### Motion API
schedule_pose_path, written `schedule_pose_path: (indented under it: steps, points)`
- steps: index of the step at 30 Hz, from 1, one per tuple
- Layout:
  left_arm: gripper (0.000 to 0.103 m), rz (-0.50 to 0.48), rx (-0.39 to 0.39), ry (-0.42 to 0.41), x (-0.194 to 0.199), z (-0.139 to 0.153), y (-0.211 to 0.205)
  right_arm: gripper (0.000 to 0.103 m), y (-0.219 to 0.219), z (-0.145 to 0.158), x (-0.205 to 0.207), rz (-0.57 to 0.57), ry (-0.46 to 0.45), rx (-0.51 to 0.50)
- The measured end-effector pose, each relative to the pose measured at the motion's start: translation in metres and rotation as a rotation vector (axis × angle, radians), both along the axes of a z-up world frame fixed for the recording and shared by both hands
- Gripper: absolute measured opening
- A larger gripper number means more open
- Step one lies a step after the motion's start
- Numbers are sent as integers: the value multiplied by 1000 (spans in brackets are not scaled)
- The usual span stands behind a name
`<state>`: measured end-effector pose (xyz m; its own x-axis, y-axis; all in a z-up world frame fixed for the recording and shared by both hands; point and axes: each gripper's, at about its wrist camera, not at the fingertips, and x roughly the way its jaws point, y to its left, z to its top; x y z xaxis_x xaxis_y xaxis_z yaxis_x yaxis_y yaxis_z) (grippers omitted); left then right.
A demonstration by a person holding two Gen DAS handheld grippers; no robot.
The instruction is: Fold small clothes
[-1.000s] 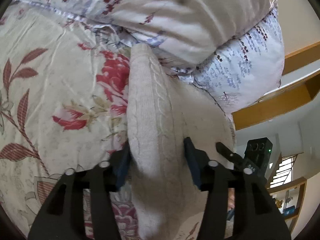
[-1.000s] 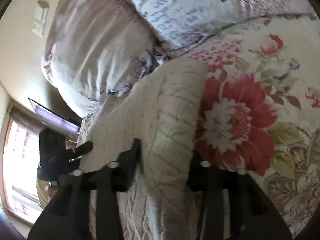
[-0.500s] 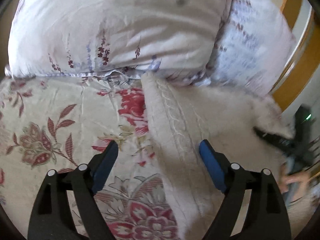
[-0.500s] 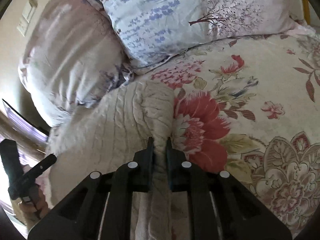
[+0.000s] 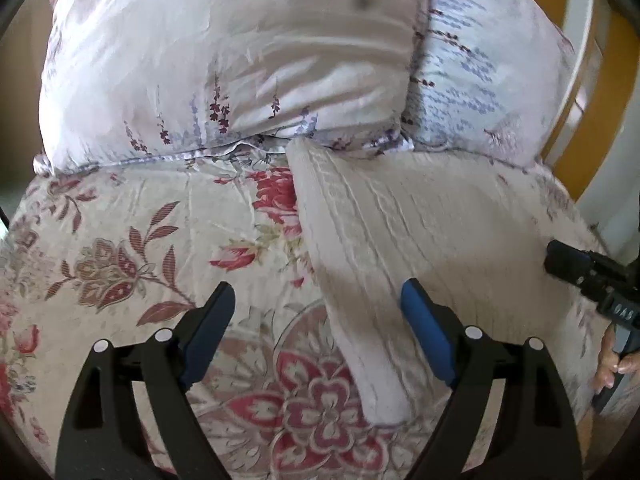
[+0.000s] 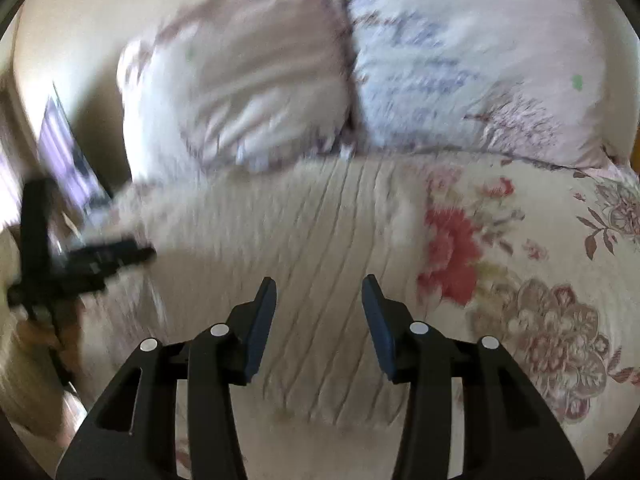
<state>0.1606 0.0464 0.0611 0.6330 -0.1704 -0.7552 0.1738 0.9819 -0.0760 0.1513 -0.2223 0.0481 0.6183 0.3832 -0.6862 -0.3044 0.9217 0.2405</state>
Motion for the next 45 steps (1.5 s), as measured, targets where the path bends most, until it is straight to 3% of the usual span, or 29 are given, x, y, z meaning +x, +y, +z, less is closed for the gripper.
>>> schedule_pose_path:
  steps: [2, 3, 9, 12, 16, 21, 32, 38, 45]
  points:
    - [87, -9, 59, -16, -3, -4, -6, 48, 14, -20, 2, -4, 53, -119]
    - [87, -6, 78, -19, -4, -5, -9, 48, 15, -22, -2, -8, 28, -138]
    - [92, 8, 201, -98, -7, -7, -22, 53, 20, -18, -8, -38, 4, -169]
    - [92, 23, 160, -104, -12, -4, -15, 68, 14, -12, -18, -63, -13, -141]
    - [96, 34, 29, -86, -25, 3, 1, 87, 2, -1, -31, -104, -66, -101]
    - [101, 67, -24, -104, -47, 6, 11, 94, -7, 6, -42, -154, -102, -111]
    - [101, 90, 34, -85, -76, -2, -6, 102, -2, 2, -60, -276, -137, -249]
    - [101, 66, 42, -20, -78, -12, -25, 102, 4, -12, -62, -242, -46, -204]
    - [101, 65, 80, 19, -78, -23, -37, 102, 18, -24, -66, -220, -5, -212]
